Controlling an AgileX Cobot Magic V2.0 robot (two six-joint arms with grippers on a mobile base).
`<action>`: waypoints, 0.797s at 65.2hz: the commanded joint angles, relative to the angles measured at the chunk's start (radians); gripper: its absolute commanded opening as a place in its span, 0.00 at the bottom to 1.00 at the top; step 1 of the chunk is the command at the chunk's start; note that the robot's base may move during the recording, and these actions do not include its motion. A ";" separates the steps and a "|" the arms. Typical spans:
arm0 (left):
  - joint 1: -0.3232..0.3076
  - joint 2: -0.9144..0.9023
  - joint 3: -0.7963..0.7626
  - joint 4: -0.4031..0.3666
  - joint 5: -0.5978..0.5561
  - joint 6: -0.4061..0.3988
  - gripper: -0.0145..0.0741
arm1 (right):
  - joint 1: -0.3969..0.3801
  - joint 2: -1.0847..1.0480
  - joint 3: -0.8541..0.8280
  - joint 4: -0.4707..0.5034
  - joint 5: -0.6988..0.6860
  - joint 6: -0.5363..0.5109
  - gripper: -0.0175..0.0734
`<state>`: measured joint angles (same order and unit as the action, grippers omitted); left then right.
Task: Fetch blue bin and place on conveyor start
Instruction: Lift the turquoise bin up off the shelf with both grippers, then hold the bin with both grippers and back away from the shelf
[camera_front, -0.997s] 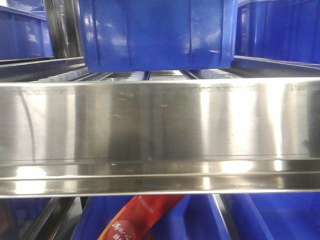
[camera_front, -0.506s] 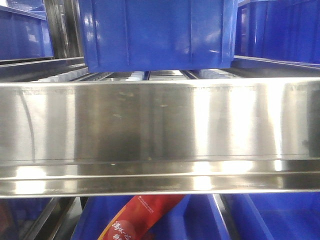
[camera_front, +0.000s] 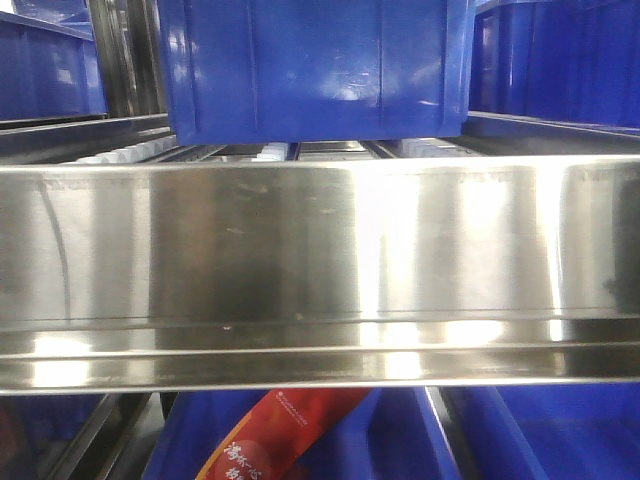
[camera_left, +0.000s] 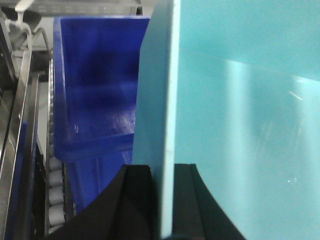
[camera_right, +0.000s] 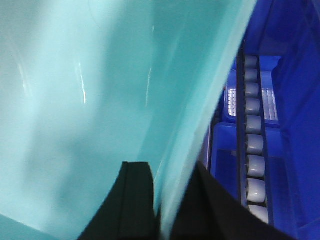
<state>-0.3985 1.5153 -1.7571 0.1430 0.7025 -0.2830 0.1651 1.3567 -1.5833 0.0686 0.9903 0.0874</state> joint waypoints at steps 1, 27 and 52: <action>0.004 -0.013 -0.013 -0.024 -0.102 -0.018 0.04 | -0.007 -0.013 -0.009 -0.030 -0.007 -0.033 0.03; 0.004 -0.013 -0.013 -0.024 -0.102 -0.018 0.04 | -0.007 -0.009 -0.009 -0.030 -0.080 -0.033 0.03; 0.004 -0.013 -0.013 -0.024 -0.102 -0.018 0.04 | -0.007 0.009 -0.009 -0.030 -0.248 -0.033 0.03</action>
<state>-0.3966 1.5153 -1.7571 0.1534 0.6690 -0.2811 0.1633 1.3664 -1.5833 0.0541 0.8209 0.0855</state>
